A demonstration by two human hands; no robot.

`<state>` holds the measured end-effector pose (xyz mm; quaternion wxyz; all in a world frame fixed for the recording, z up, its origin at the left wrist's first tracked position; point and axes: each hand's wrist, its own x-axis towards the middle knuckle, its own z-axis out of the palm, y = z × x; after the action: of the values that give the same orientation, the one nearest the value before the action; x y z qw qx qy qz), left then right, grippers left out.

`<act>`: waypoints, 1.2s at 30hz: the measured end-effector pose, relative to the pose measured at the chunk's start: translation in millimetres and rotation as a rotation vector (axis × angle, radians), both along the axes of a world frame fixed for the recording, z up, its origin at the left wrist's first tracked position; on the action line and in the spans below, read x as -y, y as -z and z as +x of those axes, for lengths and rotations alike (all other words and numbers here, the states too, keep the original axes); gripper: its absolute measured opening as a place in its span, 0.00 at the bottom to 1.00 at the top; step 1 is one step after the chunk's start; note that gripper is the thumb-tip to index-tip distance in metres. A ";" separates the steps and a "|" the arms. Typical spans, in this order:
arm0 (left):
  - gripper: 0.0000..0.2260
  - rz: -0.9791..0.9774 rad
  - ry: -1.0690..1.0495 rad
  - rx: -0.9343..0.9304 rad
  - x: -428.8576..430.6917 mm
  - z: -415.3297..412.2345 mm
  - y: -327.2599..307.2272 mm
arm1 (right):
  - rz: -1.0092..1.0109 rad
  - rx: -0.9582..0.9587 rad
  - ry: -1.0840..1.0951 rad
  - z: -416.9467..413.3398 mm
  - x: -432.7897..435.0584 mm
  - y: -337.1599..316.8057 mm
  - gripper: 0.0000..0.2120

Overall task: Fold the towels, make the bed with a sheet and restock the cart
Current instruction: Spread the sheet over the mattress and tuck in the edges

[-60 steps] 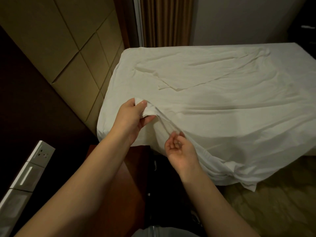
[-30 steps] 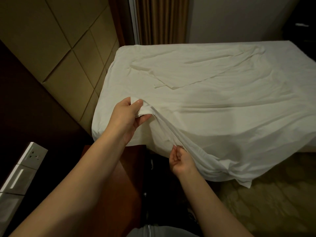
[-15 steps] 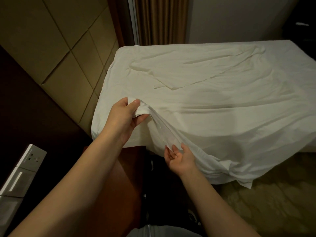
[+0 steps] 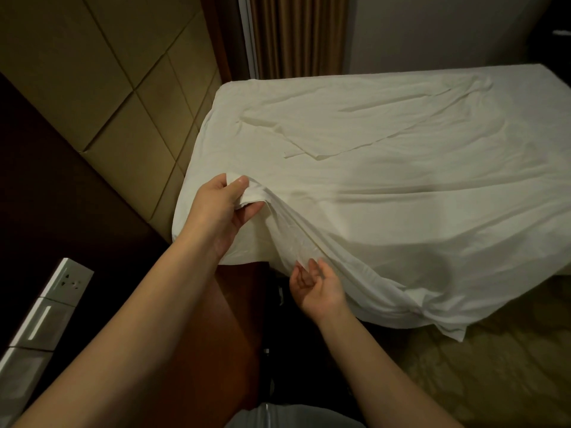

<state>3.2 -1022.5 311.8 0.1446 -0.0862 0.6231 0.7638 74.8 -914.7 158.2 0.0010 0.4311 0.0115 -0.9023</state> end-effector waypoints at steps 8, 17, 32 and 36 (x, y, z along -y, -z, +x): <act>0.06 0.003 -0.013 0.008 -1.0 1.0 1.5 | 0.077 0.012 -0.029 -7.5 -23.7 0.4 0.12; 0.05 -0.084 0.021 -0.043 15.0 6.8 3.1 | 0.166 0.085 -0.126 -9.3 -42.4 9.7 0.11; 0.08 -0.246 -0.037 0.185 74.3 18.5 59.5 | 0.560 0.172 0.066 47.5 -41.0 -23.1 0.08; 0.07 -0.283 -0.039 0.218 92.1 36.0 79.5 | 0.671 0.165 0.011 52.7 -37.8 -28.5 0.08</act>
<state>39.1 -1114.7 232.3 0.1832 -0.2001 0.7030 0.6574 127.5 -876.9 186.8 -0.1447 0.4790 0.3051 -0.8103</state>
